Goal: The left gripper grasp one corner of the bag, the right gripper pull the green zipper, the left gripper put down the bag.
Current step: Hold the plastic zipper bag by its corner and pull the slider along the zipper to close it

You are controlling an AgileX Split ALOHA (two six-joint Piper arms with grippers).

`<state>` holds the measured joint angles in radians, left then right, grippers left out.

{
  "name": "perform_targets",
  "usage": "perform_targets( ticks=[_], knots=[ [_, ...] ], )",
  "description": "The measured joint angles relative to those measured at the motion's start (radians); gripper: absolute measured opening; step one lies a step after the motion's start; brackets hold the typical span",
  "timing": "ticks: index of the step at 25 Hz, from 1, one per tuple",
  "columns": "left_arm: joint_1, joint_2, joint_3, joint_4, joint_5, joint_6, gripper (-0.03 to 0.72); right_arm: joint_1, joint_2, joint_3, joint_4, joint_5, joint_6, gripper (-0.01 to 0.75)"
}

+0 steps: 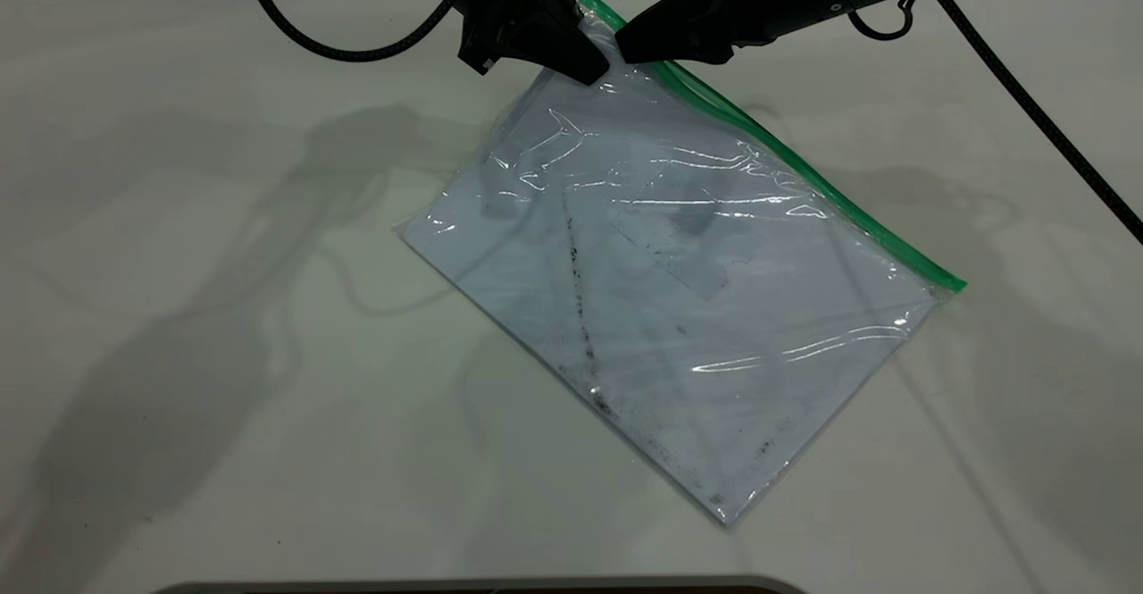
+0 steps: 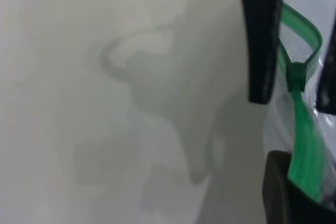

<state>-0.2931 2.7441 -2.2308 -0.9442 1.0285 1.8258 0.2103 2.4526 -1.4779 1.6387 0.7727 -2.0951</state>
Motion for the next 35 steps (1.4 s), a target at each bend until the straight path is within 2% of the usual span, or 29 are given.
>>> perform_targets(
  ticks=[2, 3, 11, 22, 35],
  knots=[
    [0.000, 0.000, 0.000, 0.000, -0.004, 0.000, 0.053, 0.000, 0.000, 0.000, 0.000, 0.000, -0.011, 0.052],
    [0.000, 0.000, 0.000, -0.001, -0.006, 0.000, 0.053, 0.000, 0.000, 0.000, 0.000, 0.000, -0.020, 0.037],
    [0.003, 0.006, 0.000, -0.027, -0.027, 0.001, 0.053, 0.000, 0.007, -0.002, 0.002, -0.037, -0.020, 0.036],
    [0.047, 0.014, 0.001, -0.108, -0.018, 0.011, 0.053, -0.005, 0.016, -0.011, -0.026, -0.084, -0.020, 0.036],
    [0.079, 0.021, 0.002, -0.248, -0.031, 0.083, 0.053, -0.088, 0.081, -0.015, -0.116, -0.134, -0.020, 0.036]
  ],
)
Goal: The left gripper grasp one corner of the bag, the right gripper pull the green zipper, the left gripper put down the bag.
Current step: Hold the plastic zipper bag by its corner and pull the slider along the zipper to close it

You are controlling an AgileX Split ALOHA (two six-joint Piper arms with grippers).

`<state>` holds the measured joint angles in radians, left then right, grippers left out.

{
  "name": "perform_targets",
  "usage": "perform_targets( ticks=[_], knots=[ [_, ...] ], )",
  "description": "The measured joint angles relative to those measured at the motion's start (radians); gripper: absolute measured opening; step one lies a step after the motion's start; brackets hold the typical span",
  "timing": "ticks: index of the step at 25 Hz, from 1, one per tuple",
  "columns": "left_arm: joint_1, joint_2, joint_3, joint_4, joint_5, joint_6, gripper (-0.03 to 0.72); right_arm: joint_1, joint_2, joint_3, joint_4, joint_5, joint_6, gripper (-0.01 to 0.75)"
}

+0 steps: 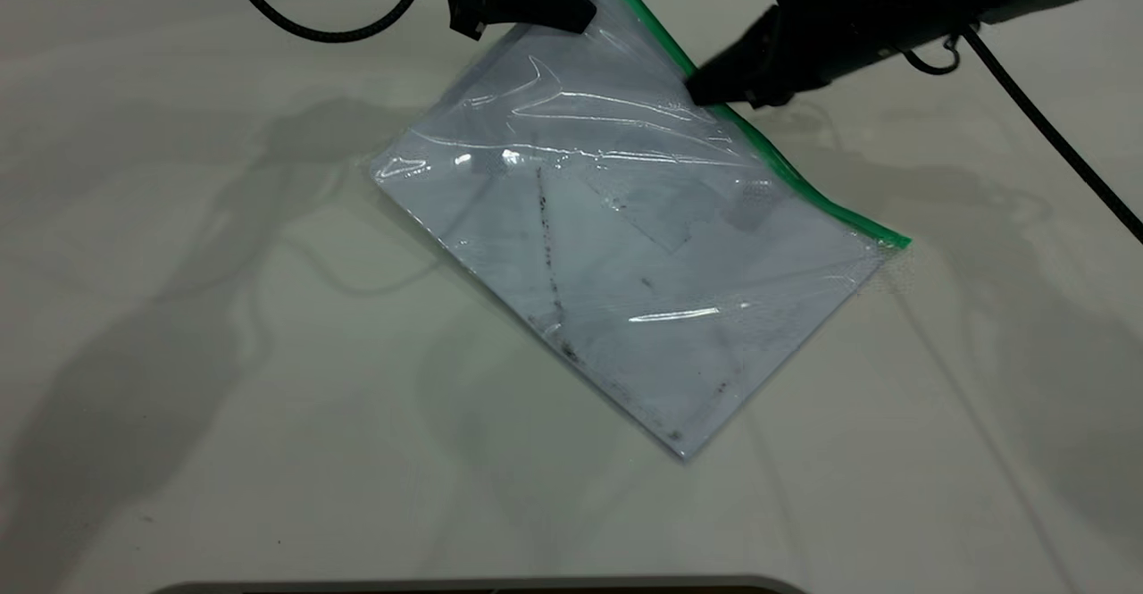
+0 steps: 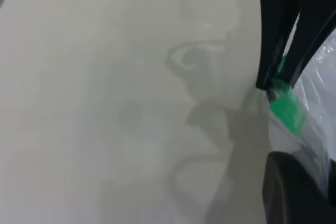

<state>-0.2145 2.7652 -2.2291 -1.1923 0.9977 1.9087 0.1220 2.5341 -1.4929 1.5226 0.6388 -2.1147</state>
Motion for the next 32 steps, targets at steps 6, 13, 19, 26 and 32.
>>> perform_targets(
  ticks=[6, 13, 19, 26, 32],
  knots=[
    [0.024, 0.000, 0.000, -0.064, -0.008, 0.001, 0.053, -0.073, 0.023, 0.000, -0.095, -0.019, 0.047, 0.036],
    [0.034, 0.000, 0.000, -0.103, -0.018, 0.011, 0.053, -0.136, 0.023, 0.000, -0.244, -0.008, 0.172, 0.036],
    [0.052, -0.016, 0.000, -0.105, -0.018, 0.011, 0.053, -0.177, 0.024, 0.000, -0.417, -0.009, 0.320, 0.036],
    [0.053, -0.016, 0.000, -0.106, -0.018, 0.011, 0.053, -0.187, 0.024, 0.000, -0.507, 0.011, 0.389, 0.036],
    [0.053, -0.016, 0.000, -0.103, -0.013, -0.002, 0.053, -0.187, 0.024, 0.000, -0.488, 0.034, 0.395, 0.045]
  ],
)
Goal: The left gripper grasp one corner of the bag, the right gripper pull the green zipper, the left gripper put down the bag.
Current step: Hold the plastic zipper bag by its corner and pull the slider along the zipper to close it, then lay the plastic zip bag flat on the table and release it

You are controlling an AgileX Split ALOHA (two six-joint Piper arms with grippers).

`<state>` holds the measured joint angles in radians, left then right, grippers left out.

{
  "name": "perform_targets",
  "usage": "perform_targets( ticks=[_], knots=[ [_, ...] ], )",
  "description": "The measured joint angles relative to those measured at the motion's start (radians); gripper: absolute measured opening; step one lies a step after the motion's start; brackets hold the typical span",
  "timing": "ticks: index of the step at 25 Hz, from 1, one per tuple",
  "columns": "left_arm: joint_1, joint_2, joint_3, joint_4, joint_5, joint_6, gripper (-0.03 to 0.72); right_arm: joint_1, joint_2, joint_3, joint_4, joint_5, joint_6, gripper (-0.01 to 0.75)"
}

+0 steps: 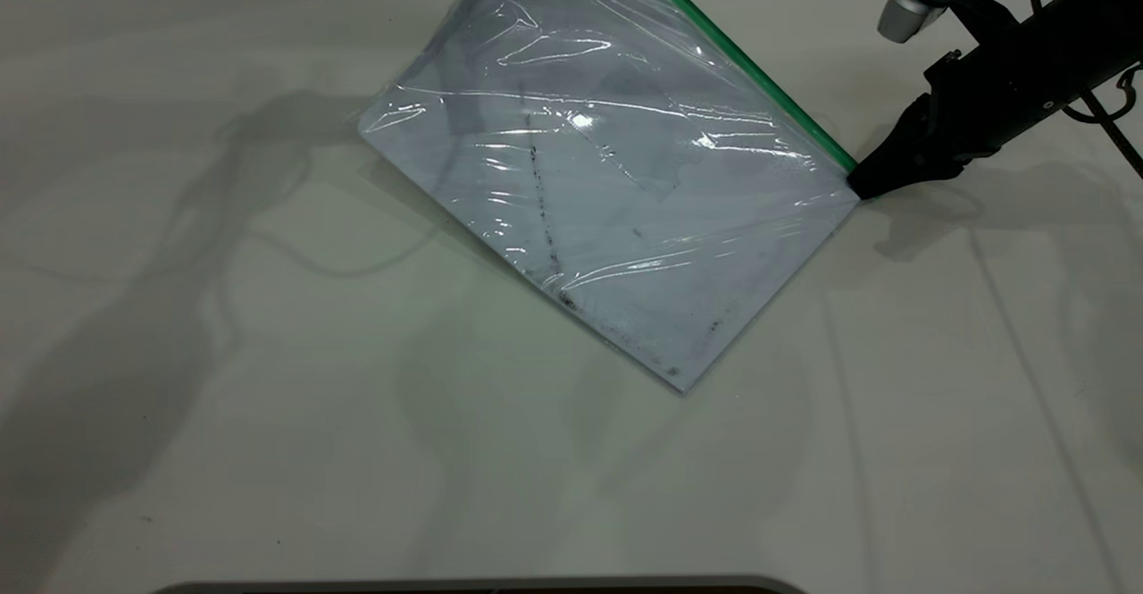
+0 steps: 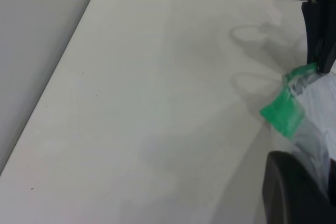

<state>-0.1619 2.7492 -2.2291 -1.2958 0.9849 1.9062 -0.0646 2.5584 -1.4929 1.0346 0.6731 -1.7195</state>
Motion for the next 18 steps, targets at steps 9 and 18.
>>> perform_targets(
  ticks=[9, 18],
  knots=[
    [0.010, 0.019, 0.000, 0.106, -0.006, -0.177, 0.053, -0.006, -0.079, 0.004, 0.164, 0.069, -0.039, 0.305],
    [-0.036, 0.072, 0.000, 0.145, -0.010, -0.314, 0.134, 0.003, -0.279, 0.012, 0.239, 0.264, 0.034, 0.520]
  ],
)
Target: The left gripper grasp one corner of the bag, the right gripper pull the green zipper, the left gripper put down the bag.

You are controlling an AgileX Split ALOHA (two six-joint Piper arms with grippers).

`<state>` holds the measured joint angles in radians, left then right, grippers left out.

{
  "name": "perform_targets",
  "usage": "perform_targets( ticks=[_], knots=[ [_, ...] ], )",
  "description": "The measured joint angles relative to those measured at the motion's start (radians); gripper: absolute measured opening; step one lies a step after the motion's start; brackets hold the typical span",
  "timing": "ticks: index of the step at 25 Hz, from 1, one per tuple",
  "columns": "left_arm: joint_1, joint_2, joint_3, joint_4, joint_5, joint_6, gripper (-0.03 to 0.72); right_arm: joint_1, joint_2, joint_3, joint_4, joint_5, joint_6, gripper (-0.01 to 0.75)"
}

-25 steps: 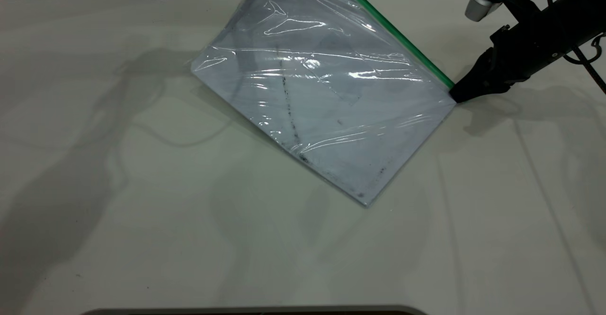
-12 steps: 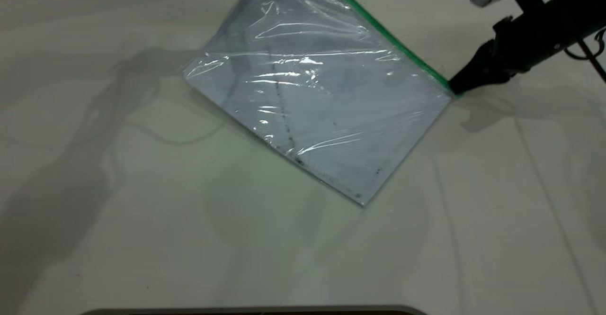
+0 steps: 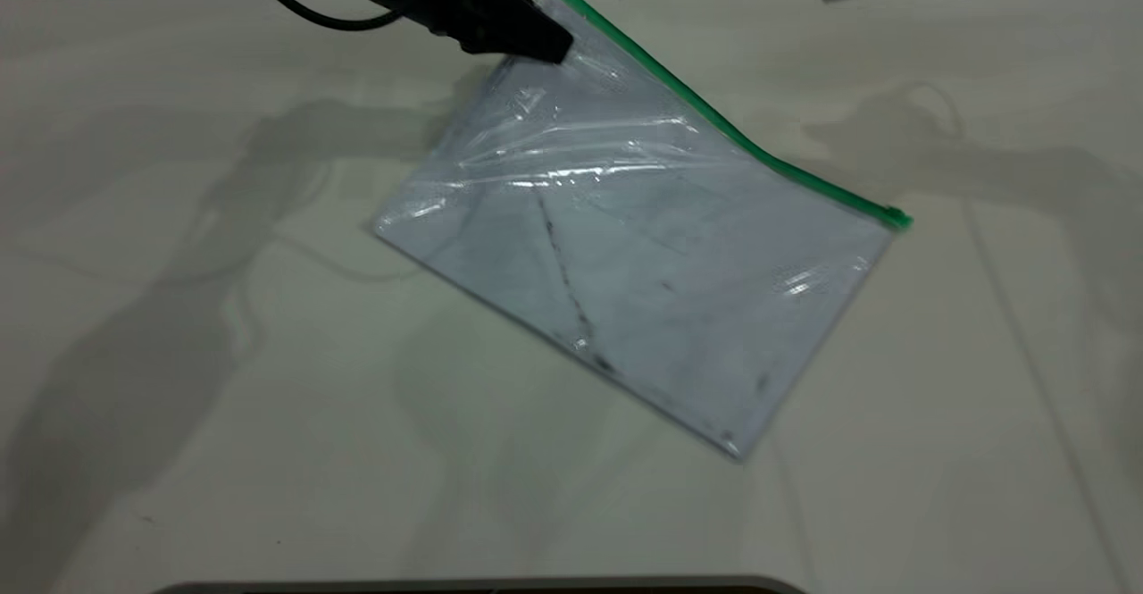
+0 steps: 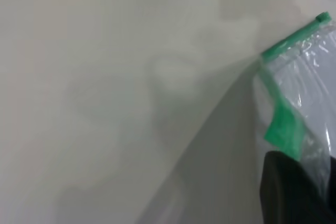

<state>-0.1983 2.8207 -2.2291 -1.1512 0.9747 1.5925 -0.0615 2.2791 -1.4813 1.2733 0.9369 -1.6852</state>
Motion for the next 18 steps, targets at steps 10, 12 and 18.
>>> perform_targets(
  ticks=[10, 12, 18],
  knots=[
    [0.037, -0.173, 0.000, 0.351, 0.055, -0.325, 0.488, 0.091, -0.389, 0.001, -0.235, 0.120, 0.463, 0.510],
    [0.051, -0.240, 0.000, 0.428, 0.107, -0.414, 0.496, 0.111, -0.466, 0.001, -0.324, 0.168, 0.576, 0.510],
    [0.080, -0.481, 0.000, 0.596, 0.193, -0.683, 0.485, 0.123, -0.697, 0.002, -0.543, 0.279, 0.934, 0.499]
  ],
)
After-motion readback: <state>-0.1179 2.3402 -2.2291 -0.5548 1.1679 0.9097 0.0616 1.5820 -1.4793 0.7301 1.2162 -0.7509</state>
